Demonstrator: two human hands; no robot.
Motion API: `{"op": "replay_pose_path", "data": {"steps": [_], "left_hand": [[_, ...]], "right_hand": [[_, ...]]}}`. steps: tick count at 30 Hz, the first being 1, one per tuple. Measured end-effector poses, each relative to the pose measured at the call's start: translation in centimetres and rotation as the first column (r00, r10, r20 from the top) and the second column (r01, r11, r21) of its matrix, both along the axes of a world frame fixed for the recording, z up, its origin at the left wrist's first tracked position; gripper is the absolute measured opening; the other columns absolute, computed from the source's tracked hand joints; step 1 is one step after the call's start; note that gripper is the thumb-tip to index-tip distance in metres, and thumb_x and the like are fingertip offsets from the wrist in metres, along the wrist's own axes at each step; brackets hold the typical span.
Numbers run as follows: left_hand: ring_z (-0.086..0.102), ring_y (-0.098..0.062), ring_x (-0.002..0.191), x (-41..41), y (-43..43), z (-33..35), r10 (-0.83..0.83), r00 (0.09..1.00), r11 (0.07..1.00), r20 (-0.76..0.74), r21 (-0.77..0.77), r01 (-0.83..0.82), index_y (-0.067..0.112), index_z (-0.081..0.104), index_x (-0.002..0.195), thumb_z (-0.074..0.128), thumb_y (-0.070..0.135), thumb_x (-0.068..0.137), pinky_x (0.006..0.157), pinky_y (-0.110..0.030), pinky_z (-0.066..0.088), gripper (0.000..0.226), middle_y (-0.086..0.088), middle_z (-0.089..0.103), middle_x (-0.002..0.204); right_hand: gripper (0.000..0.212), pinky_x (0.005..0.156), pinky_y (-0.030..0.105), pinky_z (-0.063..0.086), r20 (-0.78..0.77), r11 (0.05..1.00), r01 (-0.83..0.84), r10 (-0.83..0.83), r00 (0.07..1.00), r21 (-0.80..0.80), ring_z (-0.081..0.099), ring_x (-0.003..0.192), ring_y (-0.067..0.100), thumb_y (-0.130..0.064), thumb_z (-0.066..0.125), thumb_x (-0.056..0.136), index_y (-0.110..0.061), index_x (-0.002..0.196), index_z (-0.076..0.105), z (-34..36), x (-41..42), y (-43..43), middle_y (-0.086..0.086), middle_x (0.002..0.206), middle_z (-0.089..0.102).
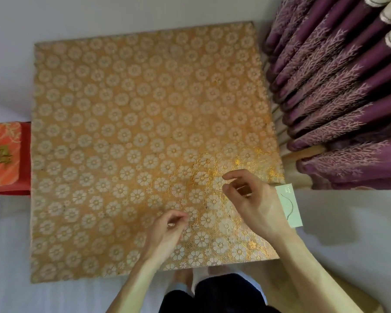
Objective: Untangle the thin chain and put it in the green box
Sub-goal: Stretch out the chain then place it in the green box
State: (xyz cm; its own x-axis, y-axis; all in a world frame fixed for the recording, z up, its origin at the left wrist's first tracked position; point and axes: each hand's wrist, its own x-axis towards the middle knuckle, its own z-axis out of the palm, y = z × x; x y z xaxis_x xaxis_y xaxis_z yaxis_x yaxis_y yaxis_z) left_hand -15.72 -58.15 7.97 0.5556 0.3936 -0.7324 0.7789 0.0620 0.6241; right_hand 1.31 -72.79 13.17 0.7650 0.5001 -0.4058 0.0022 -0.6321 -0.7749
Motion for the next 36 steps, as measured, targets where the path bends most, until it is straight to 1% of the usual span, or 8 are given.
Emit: {"op": "replay_pose_path", "data": {"steps": [3, 10, 13, 16, 21, 27, 34, 36], "left_hand": [[0.067, -0.004, 0.073, 0.9, 1.0, -1.8, -0.051, 0.999, 0.999, -0.006, 0.002, 0.051, 0.028, 0.063, 0.102, 0.060, 0.017, 0.098, 0.070, -0.015, 0.054, 0.013, 0.006, 0.068, 0.097], [0.066, 0.004, 0.074, 2.3, 3.3, -4.0, -0.072, 0.997, 0.997, 0.030, 0.025, 0.072, 0.033, 0.062, 0.103, 0.061, 0.021, 0.097, 0.066, -0.010, 0.050, 0.014, 0.011, 0.070, 0.094], [0.067, 0.000, 0.078, 3.1, 4.0, -4.6, -0.034, 0.998, 0.999, 0.049, 0.017, 0.033, 0.033, 0.063, 0.102, 0.062, 0.020, 0.096, 0.071, -0.015, 0.053, 0.015, 0.009, 0.070, 0.097], [0.065, 0.005, 0.079, 4.2, 4.3, -4.7, -0.026, 0.996, 0.999, 0.086, 0.046, 0.022, 0.031, 0.064, 0.104, 0.063, 0.019, 0.096, 0.071, -0.009, 0.050, 0.014, 0.012, 0.070, 0.098], [0.066, 0.002, 0.077, 5.7, 4.2, -4.3, -0.033, 0.993, 0.999, 0.117, 0.045, 0.028, 0.025, 0.066, 0.110, 0.062, 0.022, 0.098, 0.070, -0.006, 0.047, 0.014, 0.012, 0.069, 0.100], [0.065, 0.004, 0.080, 5.8, 3.9, -3.9, -0.059, 0.991, 0.997, 0.124, 0.052, 0.053, 0.028, 0.066, 0.107, 0.060, 0.022, 0.098, 0.073, -0.005, 0.046, 0.012, 0.013, 0.069, 0.101], [0.067, 0.001, 0.080, 5.2, 3.9, -3.1, -0.036, 0.991, 0.999, 0.131, 0.010, 0.035, 0.029, 0.064, 0.107, 0.060, 0.020, 0.097, 0.071, -0.008, 0.049, 0.014, 0.010, 0.070, 0.101], [0.067, 0.000, 0.080, 5.0, 3.9, -3.1, -0.036, 0.991, 0.999, 0.129, 0.001, 0.036, 0.026, 0.065, 0.108, 0.060, 0.019, 0.097, 0.073, -0.010, 0.051, 0.014, 0.009, 0.070, 0.101]], "right_hand": [[0.012, 0.062, 0.017, 0.049, -0.011, 0.998, 0.002, -0.003, 1.000, -0.067, 0.066, 0.071, 0.001, -0.030, 0.068, 0.093, -0.039, 0.100, 0.068, -3.5, -0.2, 1.0, -0.017, 0.079, 0.070], [0.011, 0.051, 0.011, 0.045, -0.061, 0.991, -0.051, 0.044, 0.997, -0.123, 0.066, 0.067, -0.006, -0.024, 0.064, 0.095, -0.034, 0.094, 0.069, -8.8, -1.8, 2.4, -0.022, 0.077, 0.069], [0.015, 0.054, 0.010, 0.046, -0.084, 0.990, -0.025, 0.014, 0.996, -0.136, 0.065, 0.071, -0.007, -0.024, 0.064, 0.095, -0.038, 0.090, 0.067, -10.0, -1.5, 2.6, -0.021, 0.075, 0.070], [0.015, 0.060, 0.010, 0.048, -0.087, 0.991, 0.033, -0.045, 0.995, -0.130, 0.066, 0.073, -0.007, -0.024, 0.064, 0.094, -0.036, 0.087, 0.069, -10.7, -0.9, 2.8, -0.021, 0.074, 0.071], [0.013, 0.064, 0.007, 0.044, 0.006, 0.984, 0.178, -0.178, 0.984, -0.018, 0.066, 0.080, -0.004, -0.026, 0.064, 0.096, -0.038, 0.092, 0.068, -9.3, 0.3, 3.7, -0.025, 0.083, 0.070], [0.014, 0.067, 0.014, 0.049, 0.025, 0.954, 0.262, -0.268, 0.963, 0.143, 0.068, 0.078, 0.006, -0.020, 0.066, 0.095, -0.033, 0.092, 0.071, -5.5, 0.6, 3.7, -0.017, 0.083, 0.071], [0.013, 0.067, 0.018, 0.053, 0.028, 0.947, 0.291, -0.297, 0.954, 0.139, 0.070, 0.079, 0.009, -0.021, 0.066, 0.095, -0.033, 0.093, 0.071, -4.1, -0.3, 2.6, -0.013, 0.082, 0.072], [0.012, 0.065, 0.016, 0.052, 0.056, 0.964, 0.262, -0.265, 0.963, 0.057, 0.068, 0.078, 0.004, -0.022, 0.067, 0.095, -0.033, 0.092, 0.070, -5.0, -0.6, 2.2, -0.015, 0.081, 0.072]]}}
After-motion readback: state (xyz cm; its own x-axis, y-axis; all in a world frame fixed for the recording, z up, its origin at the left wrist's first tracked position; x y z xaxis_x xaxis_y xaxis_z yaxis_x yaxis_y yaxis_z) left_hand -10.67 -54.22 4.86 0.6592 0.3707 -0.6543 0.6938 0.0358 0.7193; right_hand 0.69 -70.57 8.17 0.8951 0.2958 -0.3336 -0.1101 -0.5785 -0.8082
